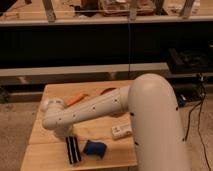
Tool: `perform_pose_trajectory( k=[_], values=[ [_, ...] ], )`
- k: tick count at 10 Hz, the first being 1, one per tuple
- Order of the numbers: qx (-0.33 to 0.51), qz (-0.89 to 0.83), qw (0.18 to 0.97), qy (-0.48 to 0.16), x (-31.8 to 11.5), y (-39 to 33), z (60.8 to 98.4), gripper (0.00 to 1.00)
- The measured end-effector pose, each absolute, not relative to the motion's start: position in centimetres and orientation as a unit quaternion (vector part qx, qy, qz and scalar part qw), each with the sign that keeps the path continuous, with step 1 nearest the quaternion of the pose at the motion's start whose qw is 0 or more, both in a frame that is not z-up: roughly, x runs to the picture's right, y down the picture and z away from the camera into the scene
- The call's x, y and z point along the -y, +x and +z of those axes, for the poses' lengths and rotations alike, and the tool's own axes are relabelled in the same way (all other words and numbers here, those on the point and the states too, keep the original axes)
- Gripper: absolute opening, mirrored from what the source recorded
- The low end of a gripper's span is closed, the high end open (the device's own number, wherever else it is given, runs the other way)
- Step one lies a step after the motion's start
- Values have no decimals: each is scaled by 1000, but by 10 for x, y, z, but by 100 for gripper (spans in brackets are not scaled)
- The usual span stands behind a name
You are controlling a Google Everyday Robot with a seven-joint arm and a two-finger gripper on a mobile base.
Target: Place the eraser on the white sponge
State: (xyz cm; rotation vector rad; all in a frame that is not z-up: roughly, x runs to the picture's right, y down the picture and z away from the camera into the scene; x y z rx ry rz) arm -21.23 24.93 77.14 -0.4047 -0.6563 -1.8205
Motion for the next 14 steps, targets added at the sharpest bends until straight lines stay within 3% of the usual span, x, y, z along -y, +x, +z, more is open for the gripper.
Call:
perform_pose_trajectory(
  k=[14],
  values=[
    [263,-745,583,-190,-183,-121,752,0]
  ],
)
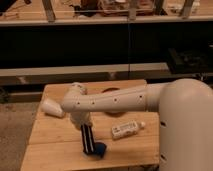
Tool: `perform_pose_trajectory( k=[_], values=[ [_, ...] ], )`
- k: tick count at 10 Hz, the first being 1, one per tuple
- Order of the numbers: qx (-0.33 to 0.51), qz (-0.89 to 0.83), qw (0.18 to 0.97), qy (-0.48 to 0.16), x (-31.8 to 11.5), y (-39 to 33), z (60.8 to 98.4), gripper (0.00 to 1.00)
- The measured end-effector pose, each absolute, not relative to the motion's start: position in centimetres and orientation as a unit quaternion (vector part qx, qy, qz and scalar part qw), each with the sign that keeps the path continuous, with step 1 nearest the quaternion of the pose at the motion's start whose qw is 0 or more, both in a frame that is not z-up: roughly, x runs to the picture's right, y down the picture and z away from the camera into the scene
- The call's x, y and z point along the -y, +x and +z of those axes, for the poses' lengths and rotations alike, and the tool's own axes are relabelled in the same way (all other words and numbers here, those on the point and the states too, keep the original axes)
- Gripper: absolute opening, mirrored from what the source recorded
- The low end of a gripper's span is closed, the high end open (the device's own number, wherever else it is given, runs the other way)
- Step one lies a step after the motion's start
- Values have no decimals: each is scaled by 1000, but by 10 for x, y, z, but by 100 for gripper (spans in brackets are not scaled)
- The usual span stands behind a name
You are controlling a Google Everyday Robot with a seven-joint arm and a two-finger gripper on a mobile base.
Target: Place the eraser on the white sponge
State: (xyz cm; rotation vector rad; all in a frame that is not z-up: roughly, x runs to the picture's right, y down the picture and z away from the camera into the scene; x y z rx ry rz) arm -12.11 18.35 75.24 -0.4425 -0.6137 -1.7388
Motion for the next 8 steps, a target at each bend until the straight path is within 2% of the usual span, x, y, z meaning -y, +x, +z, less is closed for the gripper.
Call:
perform_pose_trajectory(
  k=[8],
  values=[
    [276,-717,610,-195,-195,-90,754,1]
  ],
)
